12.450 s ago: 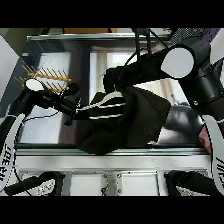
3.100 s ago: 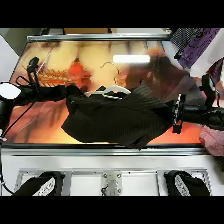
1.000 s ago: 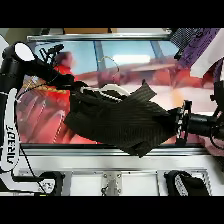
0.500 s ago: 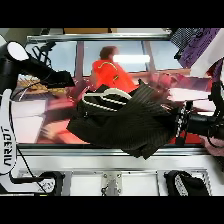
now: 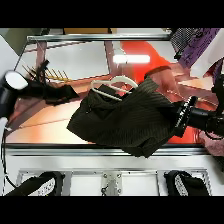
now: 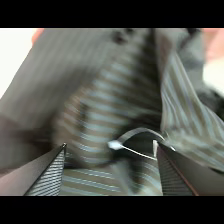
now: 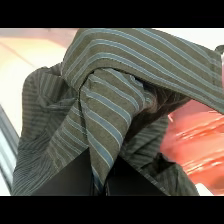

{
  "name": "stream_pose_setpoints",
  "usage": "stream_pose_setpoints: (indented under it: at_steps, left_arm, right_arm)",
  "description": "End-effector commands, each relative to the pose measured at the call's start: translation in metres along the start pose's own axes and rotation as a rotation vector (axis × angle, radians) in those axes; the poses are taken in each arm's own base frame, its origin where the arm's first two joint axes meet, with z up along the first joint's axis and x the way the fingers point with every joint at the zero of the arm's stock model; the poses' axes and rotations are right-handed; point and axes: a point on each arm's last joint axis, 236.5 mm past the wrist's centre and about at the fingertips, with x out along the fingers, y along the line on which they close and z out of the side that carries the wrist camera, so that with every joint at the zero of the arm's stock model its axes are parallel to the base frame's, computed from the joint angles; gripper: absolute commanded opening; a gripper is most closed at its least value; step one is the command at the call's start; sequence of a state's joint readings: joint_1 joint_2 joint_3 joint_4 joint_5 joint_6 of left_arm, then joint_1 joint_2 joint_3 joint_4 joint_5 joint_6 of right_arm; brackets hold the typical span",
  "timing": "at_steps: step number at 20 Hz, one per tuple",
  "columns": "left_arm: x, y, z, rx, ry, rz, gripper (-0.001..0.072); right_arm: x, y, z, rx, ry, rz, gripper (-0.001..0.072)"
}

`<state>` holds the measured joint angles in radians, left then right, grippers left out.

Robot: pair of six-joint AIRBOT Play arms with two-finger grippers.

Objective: Fold the clothes and pants, and hang the long-sleeved shirts on hangers.

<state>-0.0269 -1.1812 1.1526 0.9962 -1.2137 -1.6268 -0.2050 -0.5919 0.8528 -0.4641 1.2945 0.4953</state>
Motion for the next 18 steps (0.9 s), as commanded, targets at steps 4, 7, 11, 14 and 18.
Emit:
stream_pose_setpoints:
  at_steps: [4,7,11,14,18]
  left_arm:
    - [0.047,-0.042,-0.003,-0.226,-0.076,-0.292,0.0587]
    - [0.060,-0.056,0.001,-0.252,-0.069,-0.362,0.0587]
    - [0.076,-0.055,-0.005,-0.258,-0.035,-0.349,0.0470]
    - [0.086,-0.059,-0.014,-0.200,-0.014,-0.344,0.0018]
    - [0.061,-0.031,0.016,-0.192,-0.063,-0.303,0.0012]
  right_arm:
    - [0.000,-0.005,0.003,0.001,-0.013,-0.023,0.0010]
    - [0.000,-0.005,0.003,0.001,-0.013,-0.023,0.0010]
    - [0.000,-0.005,0.003,0.001,-0.013,-0.023,0.0010]
    - [0.000,-0.002,0.002,0.001,-0.006,-0.009,0.0010]
    - [-0.001,0.015,-0.008,0.010,0.034,0.063,0.0009]
